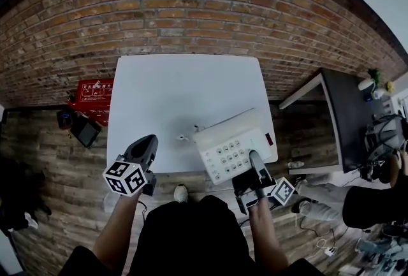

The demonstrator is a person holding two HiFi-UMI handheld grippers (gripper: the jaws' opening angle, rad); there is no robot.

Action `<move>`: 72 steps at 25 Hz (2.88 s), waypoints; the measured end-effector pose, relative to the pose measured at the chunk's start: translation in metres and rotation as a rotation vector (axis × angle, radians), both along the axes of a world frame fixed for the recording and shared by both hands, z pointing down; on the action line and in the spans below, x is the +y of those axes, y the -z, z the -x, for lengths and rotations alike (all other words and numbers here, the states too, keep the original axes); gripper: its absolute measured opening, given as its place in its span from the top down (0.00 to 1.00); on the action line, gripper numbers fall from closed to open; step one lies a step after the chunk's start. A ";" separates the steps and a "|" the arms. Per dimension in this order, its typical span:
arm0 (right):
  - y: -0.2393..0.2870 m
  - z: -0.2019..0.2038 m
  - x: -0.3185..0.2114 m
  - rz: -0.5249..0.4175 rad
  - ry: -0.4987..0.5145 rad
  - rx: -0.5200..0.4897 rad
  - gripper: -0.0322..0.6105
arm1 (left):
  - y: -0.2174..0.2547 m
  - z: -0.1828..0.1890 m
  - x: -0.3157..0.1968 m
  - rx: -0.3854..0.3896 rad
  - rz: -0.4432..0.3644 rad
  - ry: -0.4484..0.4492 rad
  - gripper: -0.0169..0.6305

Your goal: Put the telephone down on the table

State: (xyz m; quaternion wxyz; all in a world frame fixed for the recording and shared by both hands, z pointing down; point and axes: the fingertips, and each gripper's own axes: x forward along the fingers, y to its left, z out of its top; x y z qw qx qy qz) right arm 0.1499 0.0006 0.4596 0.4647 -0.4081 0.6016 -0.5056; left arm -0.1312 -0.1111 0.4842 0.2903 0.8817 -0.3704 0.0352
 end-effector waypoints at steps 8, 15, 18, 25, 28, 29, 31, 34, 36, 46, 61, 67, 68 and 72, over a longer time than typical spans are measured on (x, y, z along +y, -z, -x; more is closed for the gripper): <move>-0.023 0.008 -0.017 0.036 0.078 0.027 0.60 | -0.011 0.001 0.000 0.019 0.031 0.026 0.95; -0.046 0.021 -0.059 0.044 0.257 0.053 0.60 | -0.017 0.016 -0.009 -0.003 0.043 0.142 0.95; -0.050 0.039 -0.086 0.024 0.371 0.063 0.60 | -0.016 0.029 -0.015 -0.020 0.043 0.211 0.95; -0.061 0.100 -0.138 -0.017 0.684 0.059 0.60 | -0.014 0.069 -0.017 -0.063 0.051 0.403 0.95; -0.070 0.124 -0.149 -0.020 0.805 0.048 0.60 | -0.016 0.085 -0.015 -0.078 0.062 0.473 0.95; -0.074 0.130 -0.151 -0.017 0.841 0.047 0.60 | -0.016 0.088 -0.015 -0.082 0.066 0.492 0.95; -0.084 0.140 -0.154 -0.003 0.910 0.052 0.60 | -0.017 0.093 -0.012 -0.092 0.072 0.526 0.95; -0.099 0.142 -0.158 0.019 0.976 0.074 0.60 | -0.019 0.091 -0.012 -0.106 0.076 0.551 0.95; -0.107 0.139 -0.160 0.032 1.000 0.080 0.60 | -0.023 0.086 -0.012 -0.112 0.081 0.558 0.95; -0.141 0.102 -0.176 0.091 1.006 0.145 0.60 | -0.046 0.035 -0.021 -0.142 0.126 0.454 0.95; -0.191 0.069 -0.205 0.149 1.070 0.247 0.60 | -0.099 -0.055 -0.057 -0.206 0.193 0.183 0.95; -0.202 0.068 -0.208 0.165 1.121 0.273 0.60 | -0.107 -0.063 -0.064 -0.210 0.214 0.169 0.95; -0.203 0.068 -0.208 0.171 1.124 0.272 0.60 | -0.108 -0.065 -0.065 -0.211 0.218 0.168 0.95; -0.205 0.068 -0.214 0.172 1.139 0.306 0.60 | -0.114 -0.068 -0.064 -0.216 0.230 0.160 0.95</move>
